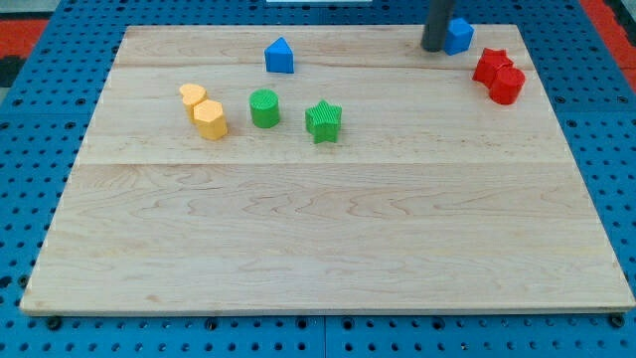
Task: Move blue triangle to the top right
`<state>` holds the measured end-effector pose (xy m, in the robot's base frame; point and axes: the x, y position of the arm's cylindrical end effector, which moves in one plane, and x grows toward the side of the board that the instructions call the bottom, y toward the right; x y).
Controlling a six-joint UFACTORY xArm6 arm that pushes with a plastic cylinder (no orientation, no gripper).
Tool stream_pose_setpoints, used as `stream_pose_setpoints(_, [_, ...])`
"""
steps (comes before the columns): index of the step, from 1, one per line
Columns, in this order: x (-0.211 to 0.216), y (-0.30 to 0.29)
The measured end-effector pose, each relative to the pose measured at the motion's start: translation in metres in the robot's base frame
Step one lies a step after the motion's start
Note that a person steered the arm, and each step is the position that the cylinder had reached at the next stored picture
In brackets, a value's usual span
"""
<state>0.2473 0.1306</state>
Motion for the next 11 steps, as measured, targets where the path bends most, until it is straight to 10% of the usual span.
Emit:
stream_pose_setpoints(3, [0.082, -0.090])
stream_pose_setpoints(5, [0.061, -0.247])
stream_pose_setpoints(8, [-0.009, -0.135])
stream_pose_setpoints(10, [-0.001, -0.239])
stream_pose_setpoints(11, [0.055, -0.173])
